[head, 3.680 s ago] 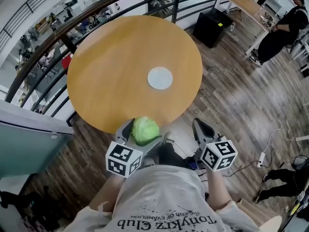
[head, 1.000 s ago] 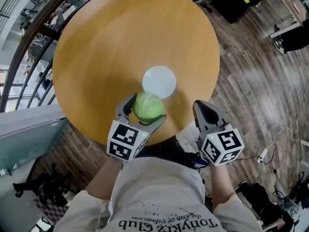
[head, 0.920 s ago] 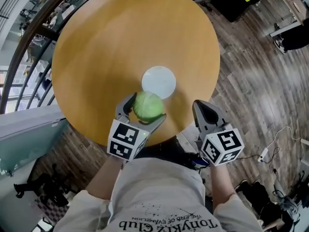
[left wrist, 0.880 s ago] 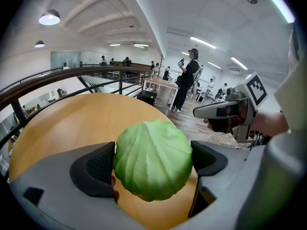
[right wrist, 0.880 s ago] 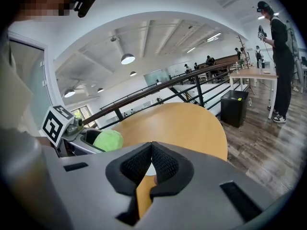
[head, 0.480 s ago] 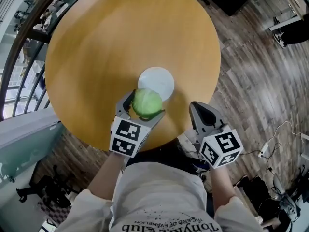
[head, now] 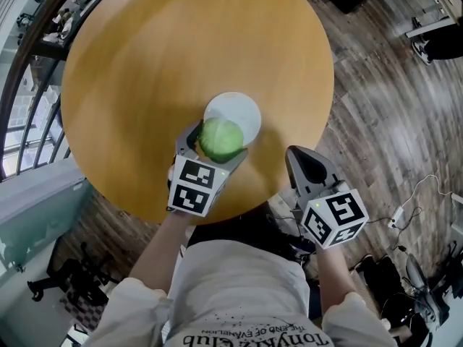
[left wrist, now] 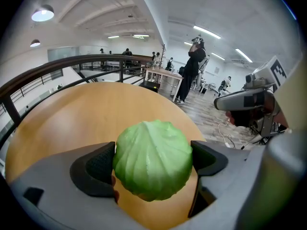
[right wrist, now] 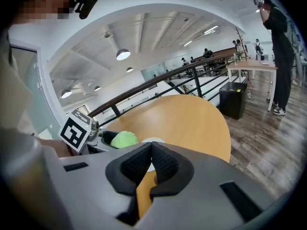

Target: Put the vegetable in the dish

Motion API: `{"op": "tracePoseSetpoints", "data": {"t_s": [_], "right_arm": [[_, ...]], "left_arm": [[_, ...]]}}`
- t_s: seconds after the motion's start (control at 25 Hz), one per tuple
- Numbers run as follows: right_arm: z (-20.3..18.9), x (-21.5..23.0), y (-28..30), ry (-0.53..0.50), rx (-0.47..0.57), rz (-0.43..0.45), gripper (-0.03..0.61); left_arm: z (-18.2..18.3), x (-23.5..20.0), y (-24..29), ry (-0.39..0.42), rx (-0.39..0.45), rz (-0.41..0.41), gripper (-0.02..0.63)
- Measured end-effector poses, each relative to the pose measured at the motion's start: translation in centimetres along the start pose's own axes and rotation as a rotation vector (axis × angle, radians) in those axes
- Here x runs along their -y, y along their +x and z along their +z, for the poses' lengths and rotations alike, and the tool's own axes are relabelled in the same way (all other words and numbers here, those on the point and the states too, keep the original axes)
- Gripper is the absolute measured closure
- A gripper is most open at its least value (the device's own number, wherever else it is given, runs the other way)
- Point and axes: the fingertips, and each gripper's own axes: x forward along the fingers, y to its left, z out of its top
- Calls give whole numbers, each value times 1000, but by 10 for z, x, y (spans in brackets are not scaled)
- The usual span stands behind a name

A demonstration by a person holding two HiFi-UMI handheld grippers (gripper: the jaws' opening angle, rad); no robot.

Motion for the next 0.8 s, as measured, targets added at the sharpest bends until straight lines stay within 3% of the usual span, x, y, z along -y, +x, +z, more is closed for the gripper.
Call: {"op": "tracePoseSetpoints", "data": {"t_s": [0.8], "right_arm": [[-20,18,14,64,-37,6,557]], "left_arm": [[-14,-16,60,84,-139,25,129]]}}
